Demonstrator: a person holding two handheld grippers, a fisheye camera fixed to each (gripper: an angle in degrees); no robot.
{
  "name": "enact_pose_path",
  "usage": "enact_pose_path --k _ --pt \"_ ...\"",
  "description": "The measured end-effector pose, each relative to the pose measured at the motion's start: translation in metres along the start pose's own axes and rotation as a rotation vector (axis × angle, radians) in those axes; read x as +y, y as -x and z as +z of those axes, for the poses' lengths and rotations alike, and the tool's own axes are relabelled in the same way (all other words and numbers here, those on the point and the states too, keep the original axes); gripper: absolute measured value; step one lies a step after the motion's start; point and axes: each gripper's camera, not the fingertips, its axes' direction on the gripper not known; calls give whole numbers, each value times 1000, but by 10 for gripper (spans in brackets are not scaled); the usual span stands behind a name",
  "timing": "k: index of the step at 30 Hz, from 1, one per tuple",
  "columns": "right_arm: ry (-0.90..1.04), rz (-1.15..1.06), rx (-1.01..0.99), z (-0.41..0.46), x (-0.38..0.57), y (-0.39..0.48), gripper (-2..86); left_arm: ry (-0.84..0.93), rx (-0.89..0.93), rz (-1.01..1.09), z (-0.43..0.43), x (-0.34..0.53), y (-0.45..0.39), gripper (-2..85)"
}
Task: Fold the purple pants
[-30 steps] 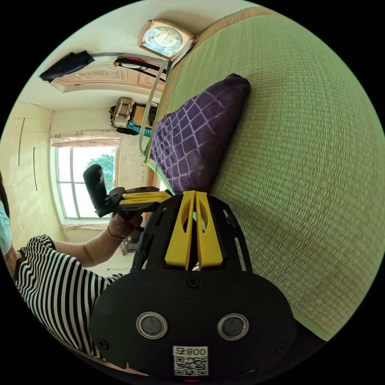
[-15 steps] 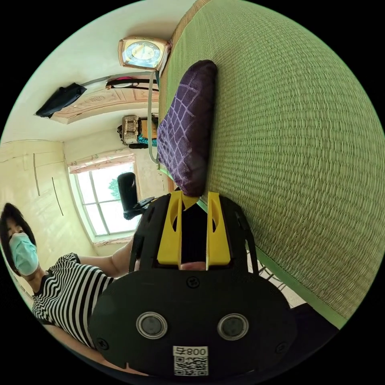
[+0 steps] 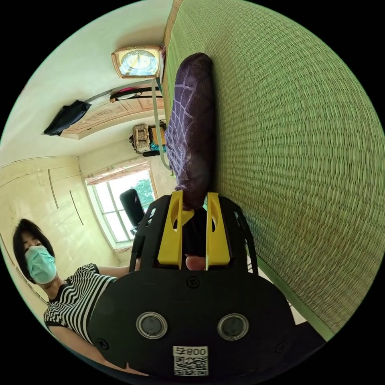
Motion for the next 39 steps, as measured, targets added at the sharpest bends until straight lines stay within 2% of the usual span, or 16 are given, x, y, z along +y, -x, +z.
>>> enact_pose_path --k 8,16,28,34,39 --pt "-54 35 -86 -15 12 -6 112 0 8 1 -34 14 -25 7" --pt "-58 40 -91 -12 11 -6 118 -3 6 5 -74 28 -49 8" --pt "-13 40 -115 10 9 2 66 -41 32 17 -169 52 -67 6" --pt "-25 -17 -141 7 11 29 54 -135 111 -127 -247 83 -25 7" --pt "-21 -54 -141 13 14 51 49 -287 247 -325 -318 111 33 32"
